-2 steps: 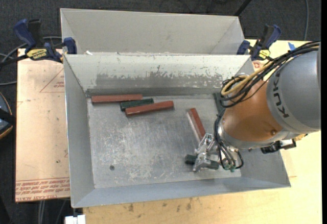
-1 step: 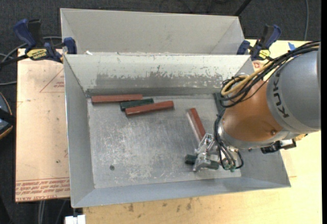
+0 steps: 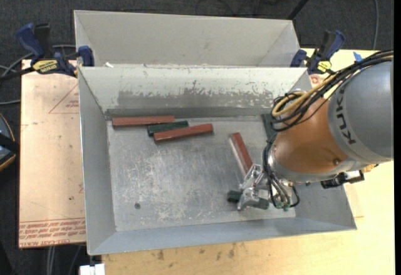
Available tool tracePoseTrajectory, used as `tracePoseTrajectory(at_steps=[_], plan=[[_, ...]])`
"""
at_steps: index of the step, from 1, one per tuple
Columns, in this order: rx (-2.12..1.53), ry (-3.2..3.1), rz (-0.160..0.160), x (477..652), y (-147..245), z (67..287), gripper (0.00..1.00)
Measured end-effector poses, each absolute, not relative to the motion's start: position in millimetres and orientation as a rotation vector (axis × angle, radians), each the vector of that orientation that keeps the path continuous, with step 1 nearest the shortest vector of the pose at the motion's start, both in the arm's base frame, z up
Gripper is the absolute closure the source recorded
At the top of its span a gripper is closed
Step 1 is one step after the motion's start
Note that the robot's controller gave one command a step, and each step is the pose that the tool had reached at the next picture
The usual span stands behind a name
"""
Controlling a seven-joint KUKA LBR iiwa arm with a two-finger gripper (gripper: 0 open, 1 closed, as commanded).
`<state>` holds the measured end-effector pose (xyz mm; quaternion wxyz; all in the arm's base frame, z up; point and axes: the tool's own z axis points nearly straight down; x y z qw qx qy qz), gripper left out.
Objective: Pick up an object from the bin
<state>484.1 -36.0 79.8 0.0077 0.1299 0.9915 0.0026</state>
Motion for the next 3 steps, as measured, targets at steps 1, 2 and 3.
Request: tracePoseTrajectory(at_steps=[1,2,3], plan=[[0.407,3.118,0.003,479.7,-36.4,98.0,1.00],[0.408,3.119,0.002,479.5,-36.8,119.5,1.00],[0.407,3.118,0.001,479.7,-36.8,139.4,1.00]])
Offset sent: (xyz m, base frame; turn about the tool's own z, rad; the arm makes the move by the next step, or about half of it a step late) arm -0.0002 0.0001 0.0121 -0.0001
